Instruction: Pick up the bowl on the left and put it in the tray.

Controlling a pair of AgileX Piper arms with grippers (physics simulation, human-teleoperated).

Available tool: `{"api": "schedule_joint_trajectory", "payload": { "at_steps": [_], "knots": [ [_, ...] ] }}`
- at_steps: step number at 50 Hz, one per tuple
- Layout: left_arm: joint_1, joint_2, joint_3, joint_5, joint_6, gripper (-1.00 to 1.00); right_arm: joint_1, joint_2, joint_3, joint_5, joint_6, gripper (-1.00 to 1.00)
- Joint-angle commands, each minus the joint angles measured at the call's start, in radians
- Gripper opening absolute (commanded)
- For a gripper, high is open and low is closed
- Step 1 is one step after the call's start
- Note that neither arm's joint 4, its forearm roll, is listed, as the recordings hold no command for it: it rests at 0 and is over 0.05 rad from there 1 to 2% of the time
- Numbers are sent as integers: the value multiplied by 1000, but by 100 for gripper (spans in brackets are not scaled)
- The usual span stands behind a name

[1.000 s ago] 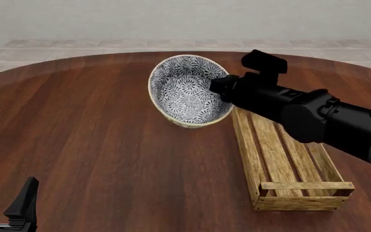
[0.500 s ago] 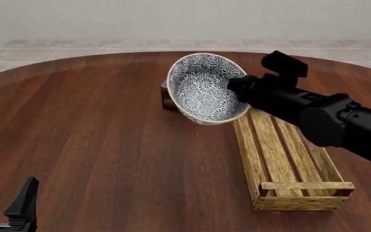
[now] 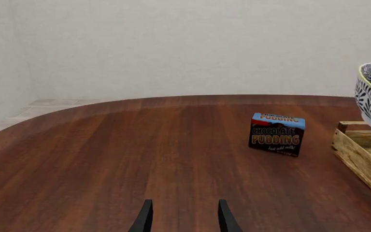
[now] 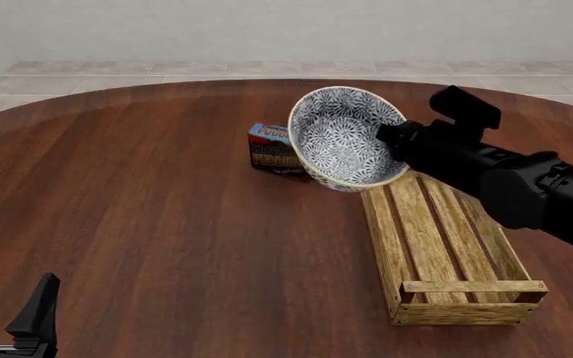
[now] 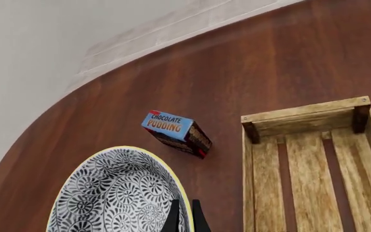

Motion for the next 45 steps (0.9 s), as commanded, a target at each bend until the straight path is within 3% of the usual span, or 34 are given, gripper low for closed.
{"api": "schedule_joint_trajectory", "payload": {
  "at_steps": [1,13,45],
  "knots": [
    [0,0,0,0,0,100,-33,-15,13,-6,19,-100],
    [0,0,0,0,0,100,-46,-20,24,-11,26,-100],
    [0,0,0,0,0,100,-187,-4,125,-78,49,-100]
  ]
}}
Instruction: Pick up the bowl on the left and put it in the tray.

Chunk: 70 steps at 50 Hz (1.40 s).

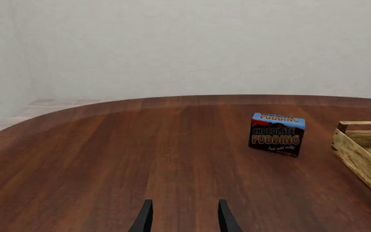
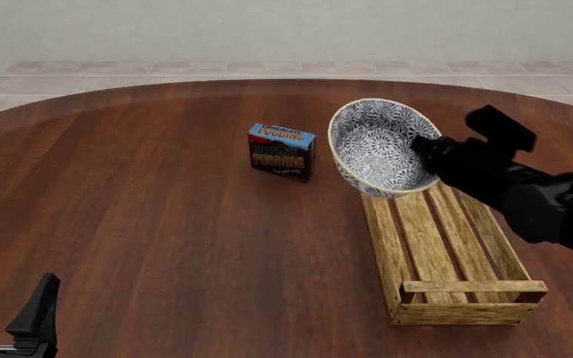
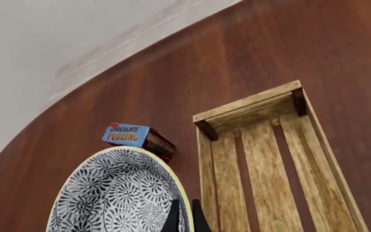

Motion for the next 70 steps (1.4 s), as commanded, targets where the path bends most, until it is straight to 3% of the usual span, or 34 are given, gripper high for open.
{"api": "schedule_joint_trajectory", "payload": {
  "at_steps": [1,2,3,4,9,10,49,70],
  "knots": [
    [0,0,0,0,0,100,-46,8,25,-26,11,-100],
    [0,0,0,0,0,100,-46,10,28,-30,11,-100],
    [0,0,0,0,0,100,-99,66,-2,33,-3,-100],
    [0,0,0,0,0,100,-63,25,24,-26,11,-100],
    [0,0,0,0,0,100,-66,27,32,-25,15,-100],
    [0,0,0,0,0,100,-102,51,21,3,11,-100],
    [0,0,0,0,0,100,-168,47,108,-74,47,-100],
    [0,0,0,0,0,100,-228,93,116,-86,32,-100]
  ]
}}
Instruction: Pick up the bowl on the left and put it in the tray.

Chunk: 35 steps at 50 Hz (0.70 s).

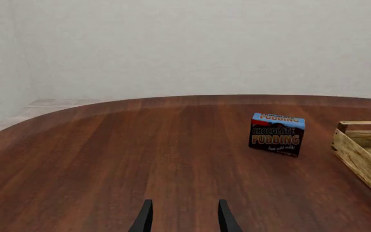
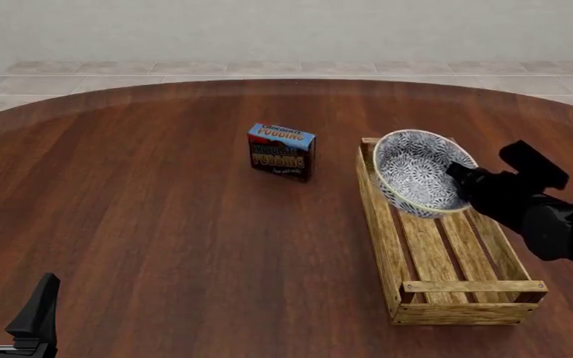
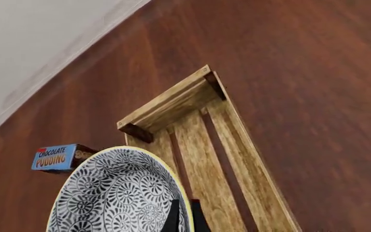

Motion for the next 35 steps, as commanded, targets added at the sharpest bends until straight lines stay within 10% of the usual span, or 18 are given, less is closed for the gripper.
{"api": "schedule_joint_trajectory", "payload": {
  "at_steps": [1,35],
  "knots": [
    [0,0,0,0,0,100,-29,16,1,-10,2,-100],
    [0,0,0,0,0,100,-67,88,-3,-43,-10,-100]
  ]
}}
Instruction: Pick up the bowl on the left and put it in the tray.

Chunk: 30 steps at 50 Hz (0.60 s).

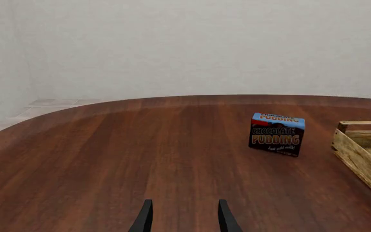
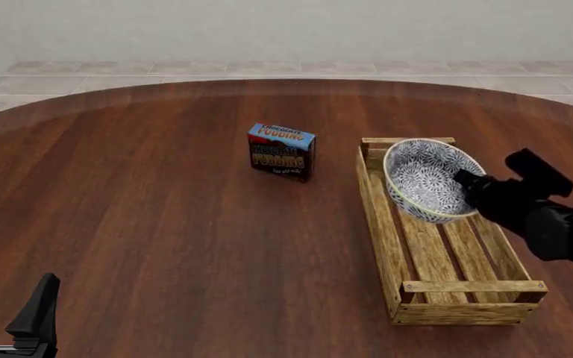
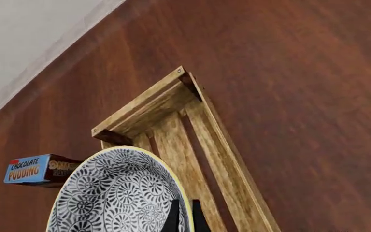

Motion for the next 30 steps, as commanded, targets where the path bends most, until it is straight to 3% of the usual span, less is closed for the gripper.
{"api": "schedule_joint_trajectory", "payload": {
  "at_steps": [1,30],
  "knots": [
    [0,0,0,0,0,100,-8,34,-8,-20,4,-100],
    [0,0,0,0,0,100,-22,103,-17,-49,-5,-100]
  ]
}}
